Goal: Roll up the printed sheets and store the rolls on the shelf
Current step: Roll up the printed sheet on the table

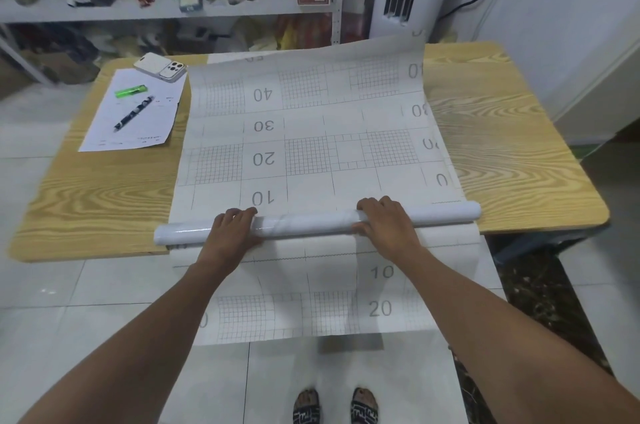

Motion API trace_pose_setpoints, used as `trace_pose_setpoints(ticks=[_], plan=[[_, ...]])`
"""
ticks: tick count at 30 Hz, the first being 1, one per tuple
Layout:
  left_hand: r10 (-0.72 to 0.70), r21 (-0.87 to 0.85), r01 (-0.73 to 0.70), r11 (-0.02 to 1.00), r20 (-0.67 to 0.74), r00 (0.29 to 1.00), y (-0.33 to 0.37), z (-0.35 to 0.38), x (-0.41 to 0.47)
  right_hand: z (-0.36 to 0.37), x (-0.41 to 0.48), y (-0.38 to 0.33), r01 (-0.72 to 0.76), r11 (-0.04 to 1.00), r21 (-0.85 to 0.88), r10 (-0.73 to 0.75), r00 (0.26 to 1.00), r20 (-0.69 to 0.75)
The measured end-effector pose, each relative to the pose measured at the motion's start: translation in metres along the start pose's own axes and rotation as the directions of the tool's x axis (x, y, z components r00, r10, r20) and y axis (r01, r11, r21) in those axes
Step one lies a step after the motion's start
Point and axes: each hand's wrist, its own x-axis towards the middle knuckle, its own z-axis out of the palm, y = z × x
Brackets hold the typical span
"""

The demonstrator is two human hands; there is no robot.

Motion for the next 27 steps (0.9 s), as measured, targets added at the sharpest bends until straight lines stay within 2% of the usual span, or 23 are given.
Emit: trace_pose_setpoints(ticks=[4,9,11,13,17,23,27], plan=[[0.040,0.064,-0.037,0.997,-0.039,0.998,-0.0007,0.0025,-0.0055,0.0058,-0.0013,0.0012,0.012,0.999,-0.038,-0.014,0.999,-0.046],[0.090,0.205,-0.075,0.976,-0.065,0.994,-0.0037,0.0012,-0.0053,0.0070,0.0000,-0.0020,-0.050,0.994,-0.101,0.036,0.991,-0.130],[0.109,0.227,-0.090,0.970,-0.071,0.992,-0.0041,0.0008,-0.0059,0.0047,0.0002,-0.0014,-0.046,0.991,-0.123,0.035,0.995,-0.089],[0.105,0.217,-0.089,0.972,-0.067,0.992,-0.0033,-0.0001,-0.0063,0.0026,-0.0004,-0.0004,-0.016,0.992,-0.126,0.014,1.000,-0.019],[0.042,0.141,-0.034,0.989,-0.059,0.997,-0.0022,-0.0015,-0.0036,0.0036,-0.0016,0.0003,0.001,0.995,-0.096,0.002,1.000,0.025],[0.100,0.078,-0.094,0.992,-0.064,0.993,-0.0057,-0.0007,-0.0040,0.0087,0.0013,0.0023,-0.001,0.998,-0.066,-0.001,1.000,-0.031],[0.112,0.147,-0.097,0.984,-0.094,0.989,-0.0058,0.0042,-0.0091,0.0072,0.0013,0.0013,0.004,0.995,-0.096,-0.006,1.000,-0.026]])
